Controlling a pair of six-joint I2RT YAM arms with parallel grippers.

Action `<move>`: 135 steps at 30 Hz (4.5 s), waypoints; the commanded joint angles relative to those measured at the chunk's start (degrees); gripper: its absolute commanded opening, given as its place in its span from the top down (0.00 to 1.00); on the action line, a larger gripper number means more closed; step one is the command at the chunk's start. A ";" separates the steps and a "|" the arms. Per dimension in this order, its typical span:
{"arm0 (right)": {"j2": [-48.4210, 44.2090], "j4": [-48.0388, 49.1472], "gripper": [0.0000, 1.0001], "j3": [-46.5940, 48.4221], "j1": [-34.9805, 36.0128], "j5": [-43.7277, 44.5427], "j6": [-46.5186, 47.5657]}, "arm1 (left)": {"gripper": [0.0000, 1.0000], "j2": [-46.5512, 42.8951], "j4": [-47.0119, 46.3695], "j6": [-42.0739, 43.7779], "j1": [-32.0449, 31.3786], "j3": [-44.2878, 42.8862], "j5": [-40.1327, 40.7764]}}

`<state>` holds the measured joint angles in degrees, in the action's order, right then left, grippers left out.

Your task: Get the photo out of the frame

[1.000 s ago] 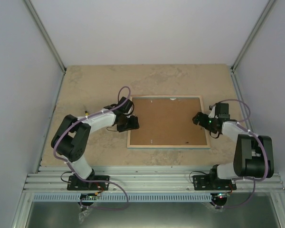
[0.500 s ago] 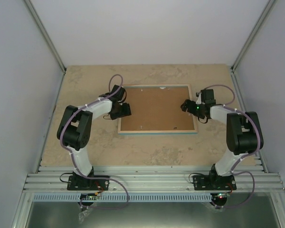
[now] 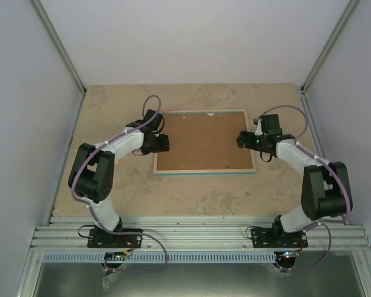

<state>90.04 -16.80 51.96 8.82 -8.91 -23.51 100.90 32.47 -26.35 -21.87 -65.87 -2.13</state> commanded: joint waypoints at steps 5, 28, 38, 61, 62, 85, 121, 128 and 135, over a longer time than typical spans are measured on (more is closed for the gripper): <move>-9.60 -3.13 0.03 -6.49 9.87 -0.47 5.68 | 0.44 3.10 3.19 3.26 -0.11 -1.95 3.12; -15.40 0.41 0.05 -11.41 30.20 9.75 12.34 | 0.93 5.16 3.88 4.98 -0.10 -3.19 5.48; -8.95 -4.21 0.05 -6.14 45.77 24.81 19.27 | 1.00 -3.41 8.07 5.84 -0.10 -5.28 9.02; 11.11 28.83 0.27 -7.77 62.33 68.05 47.18 | 1.00 -13.44 12.35 3.35 -0.10 -7.61 2.76; 11.65 31.67 0.27 -8.47 62.33 68.39 49.11 | 1.00 -13.54 12.42 3.31 -0.06 -7.54 2.67; 12.03 64.79 0.94 -14.78 61.85 70.35 74.70 | 0.98 -11.87 14.47 2.82 0.10 -12.20 5.41; -4.89 -15.48 1.00 40.63 55.40 39.45 26.13 | 0.13 -48.38 3.42 -8.69 5.87 -6.40 12.09; -4.82 -18.16 1.00 47.26 50.32 26.45 14.03 | 0.11 -48.57 2.78 -9.17 5.87 -3.30 12.06; -8.59 -12.87 1.00 43.54 40.65 9.24 -0.10 | 0.11 -46.50 2.79 -8.63 5.87 -2.19 9.46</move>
<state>84.36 -36.03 97.60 53.78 15.79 -8.01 53.39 36.84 -34.81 -16.32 -68.75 8.86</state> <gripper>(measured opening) 0.219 0.889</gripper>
